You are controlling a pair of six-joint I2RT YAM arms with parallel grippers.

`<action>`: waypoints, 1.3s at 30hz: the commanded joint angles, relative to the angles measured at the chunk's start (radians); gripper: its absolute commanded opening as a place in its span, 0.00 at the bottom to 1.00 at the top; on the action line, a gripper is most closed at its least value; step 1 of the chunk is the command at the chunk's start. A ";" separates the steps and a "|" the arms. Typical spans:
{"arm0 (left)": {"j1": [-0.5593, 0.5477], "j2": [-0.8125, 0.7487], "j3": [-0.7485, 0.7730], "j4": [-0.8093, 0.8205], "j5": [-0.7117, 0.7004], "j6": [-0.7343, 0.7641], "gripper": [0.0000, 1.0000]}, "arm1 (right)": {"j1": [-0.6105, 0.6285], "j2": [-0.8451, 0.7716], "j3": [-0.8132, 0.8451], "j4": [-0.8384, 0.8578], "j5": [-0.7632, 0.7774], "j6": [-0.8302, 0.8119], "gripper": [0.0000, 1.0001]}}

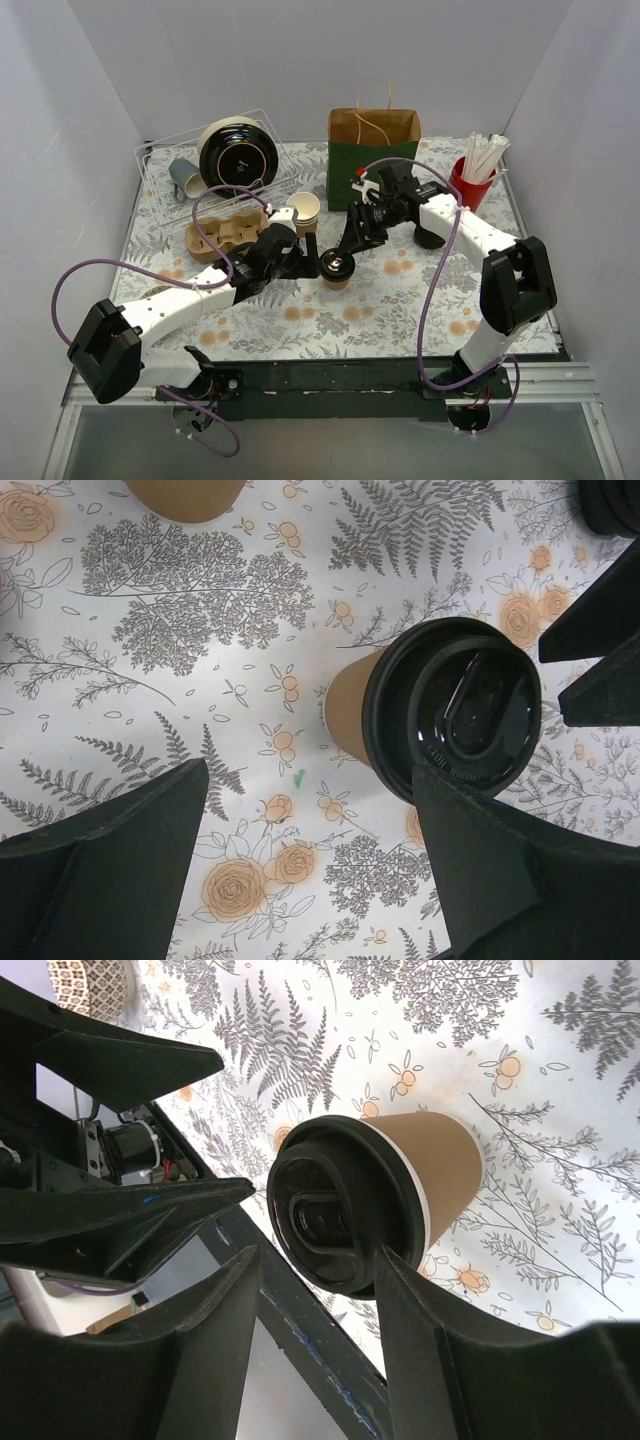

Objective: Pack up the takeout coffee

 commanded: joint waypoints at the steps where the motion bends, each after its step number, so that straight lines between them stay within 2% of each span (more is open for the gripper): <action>1: 0.004 -0.041 0.001 0.034 0.021 0.007 0.84 | -0.004 -0.056 0.007 -0.022 0.038 -0.029 0.58; 7: 0.004 -0.035 0.010 0.041 0.021 0.001 0.84 | -0.004 -0.074 -0.017 -0.016 0.072 -0.033 0.59; 17: 0.004 0.039 0.042 0.071 0.033 0.027 0.83 | 0.004 -0.070 -0.073 0.027 0.086 -0.043 0.56; 33: 0.004 0.086 -0.017 0.091 0.027 0.023 0.77 | 0.010 -0.070 -0.237 0.167 0.078 -0.027 0.32; 39: 0.004 0.079 -0.050 0.068 0.008 0.001 0.76 | 0.012 -0.064 -0.287 0.167 0.097 -0.058 0.28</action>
